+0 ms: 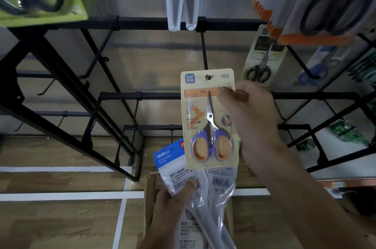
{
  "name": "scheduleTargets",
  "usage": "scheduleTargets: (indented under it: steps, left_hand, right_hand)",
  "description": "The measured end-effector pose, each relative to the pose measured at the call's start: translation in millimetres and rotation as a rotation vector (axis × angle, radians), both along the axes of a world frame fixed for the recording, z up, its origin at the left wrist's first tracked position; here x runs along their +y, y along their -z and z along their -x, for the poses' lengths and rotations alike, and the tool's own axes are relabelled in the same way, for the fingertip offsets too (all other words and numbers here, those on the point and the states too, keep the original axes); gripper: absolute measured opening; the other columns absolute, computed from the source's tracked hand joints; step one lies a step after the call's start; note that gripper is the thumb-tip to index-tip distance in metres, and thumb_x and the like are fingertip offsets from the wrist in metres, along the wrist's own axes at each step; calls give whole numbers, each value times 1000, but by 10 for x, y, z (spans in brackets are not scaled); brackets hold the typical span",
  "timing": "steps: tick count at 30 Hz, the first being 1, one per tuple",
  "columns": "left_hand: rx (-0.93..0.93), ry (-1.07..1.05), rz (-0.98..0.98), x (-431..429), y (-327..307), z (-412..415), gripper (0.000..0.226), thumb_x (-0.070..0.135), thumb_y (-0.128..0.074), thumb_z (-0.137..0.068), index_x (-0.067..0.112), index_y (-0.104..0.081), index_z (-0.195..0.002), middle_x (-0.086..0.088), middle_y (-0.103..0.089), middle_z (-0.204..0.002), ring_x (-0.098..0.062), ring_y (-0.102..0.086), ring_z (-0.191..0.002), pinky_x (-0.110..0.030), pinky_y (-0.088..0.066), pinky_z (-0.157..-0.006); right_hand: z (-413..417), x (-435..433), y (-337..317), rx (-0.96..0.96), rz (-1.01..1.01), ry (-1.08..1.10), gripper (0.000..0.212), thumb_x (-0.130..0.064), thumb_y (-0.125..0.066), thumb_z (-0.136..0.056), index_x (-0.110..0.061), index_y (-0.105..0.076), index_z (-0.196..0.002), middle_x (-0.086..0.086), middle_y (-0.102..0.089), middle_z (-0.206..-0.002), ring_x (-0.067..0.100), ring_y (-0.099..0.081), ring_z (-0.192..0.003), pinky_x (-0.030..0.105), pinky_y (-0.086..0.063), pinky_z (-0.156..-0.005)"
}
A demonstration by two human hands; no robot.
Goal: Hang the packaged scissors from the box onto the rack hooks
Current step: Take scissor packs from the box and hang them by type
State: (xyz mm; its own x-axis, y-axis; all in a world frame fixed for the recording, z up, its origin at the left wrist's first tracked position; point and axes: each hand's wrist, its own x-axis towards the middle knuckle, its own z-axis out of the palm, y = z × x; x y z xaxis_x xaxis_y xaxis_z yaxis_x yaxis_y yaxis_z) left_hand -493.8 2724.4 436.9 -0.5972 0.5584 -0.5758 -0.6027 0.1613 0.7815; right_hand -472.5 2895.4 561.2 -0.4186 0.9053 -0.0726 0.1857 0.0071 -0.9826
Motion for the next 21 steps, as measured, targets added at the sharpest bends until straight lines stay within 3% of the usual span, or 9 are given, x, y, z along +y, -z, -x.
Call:
scheduleTargets:
  steps: [3, 6, 8, 10, 12, 14, 16, 19, 21]
  left_hand:
    - [-10, 4, 25, -13, 18, -13, 18, 19, -83, -78, 26, -81, -96, -11, -78, -103, -32, -74, -101, -53, -55, -98]
    - [-19, -28, 64, -2, 34, 36, 9, 14, -79, -86, 19, -81, -92, -8, -79, -94, -29, -76, -91, -48, -58, -89]
    - [11, -27, 48, 37, 9, 97, 11, 13, -74, -89, 17, -78, -98, -5, -80, -93, -26, -77, -87, -46, -58, -85]
    - [46, -30, 27, 89, -24, 178, 10, 14, -75, -87, 19, -77, -96, -6, -79, -94, -29, -77, -86, -50, -59, -84]
    - [68, -13, 4, 133, -53, 271, 14, 19, -76, -86, 18, -75, -100, -9, -79, -97, -33, -76, -88, -57, -59, -86]
    - [81, 4, 2, 164, -57, 337, 27, 28, -82, -81, 18, -74, -105, -9, -78, -100, -33, -76, -90, -61, -58, -88]
    - [72, 8, 16, 171, -54, 381, 43, 43, -90, -69, 23, -75, -104, -8, -78, -101, -33, -76, -92, -62, -57, -89]
    - [71, 32, -8, 186, -28, 415, 37, 49, -87, -64, 31, -76, -95, -8, -78, -101, -34, -76, -92, -64, -56, -89]
    - [77, 40, -23, 199, -15, 431, 27, 44, -87, -69, 33, -76, -90, -8, -79, -100, -34, -76, -91, -64, -56, -88]
  right_hand:
    - [162, 140, 44, -32, -30, 31, 11, -21, -67, -91, -11, -68, -96, 2, -72, -85, 20, -70, -82, 41, -58, -76]
    - [432, 367, 61, -57, -41, 55, 16, -22, -67, -91, -7, -64, -86, 4, -65, -77, 17, -60, -69, 29, -47, -58]
    - [644, 550, 99, -103, -33, 79, 22, -28, -67, -91, -6, -68, -91, 8, -69, -84, 18, -62, -68, 24, -46, -52]
    - [814, 696, 123, -174, -74, 81, 27, -36, -64, -90, -10, -68, -88, 13, -70, -89, 20, -61, -71, 24, -44, -57]
    - [927, 798, 148, -230, -101, 83, 29, -40, -60, -91, -14, -63, -77, 10, -66, -80, 24, -58, -72, 32, -46, -64]
    - [979, 861, 164, -250, -78, 96, 35, -42, -60, -91, -14, -61, -71, 3, -60, -69, 20, -56, -64, 30, -43, -61]
    - [1029, 910, 169, -251, -56, 92, 39, -46, -60, -90, -9, -68, -81, 3, -66, -72, 19, -62, -65, 33, -50, -64]
    - [1114, 984, 109, -304, -99, 92, 46, -48, -55, -94, -7, -68, -112, 10, -71, -106, 28, -67, -97, 37, -56, -80]
    - [1146, 1064, 74, -342, -115, 72, 36, -44, -51, -100, -12, -61, -111, 5, -65, -99, 23, -65, -93, 26, -47, -61]
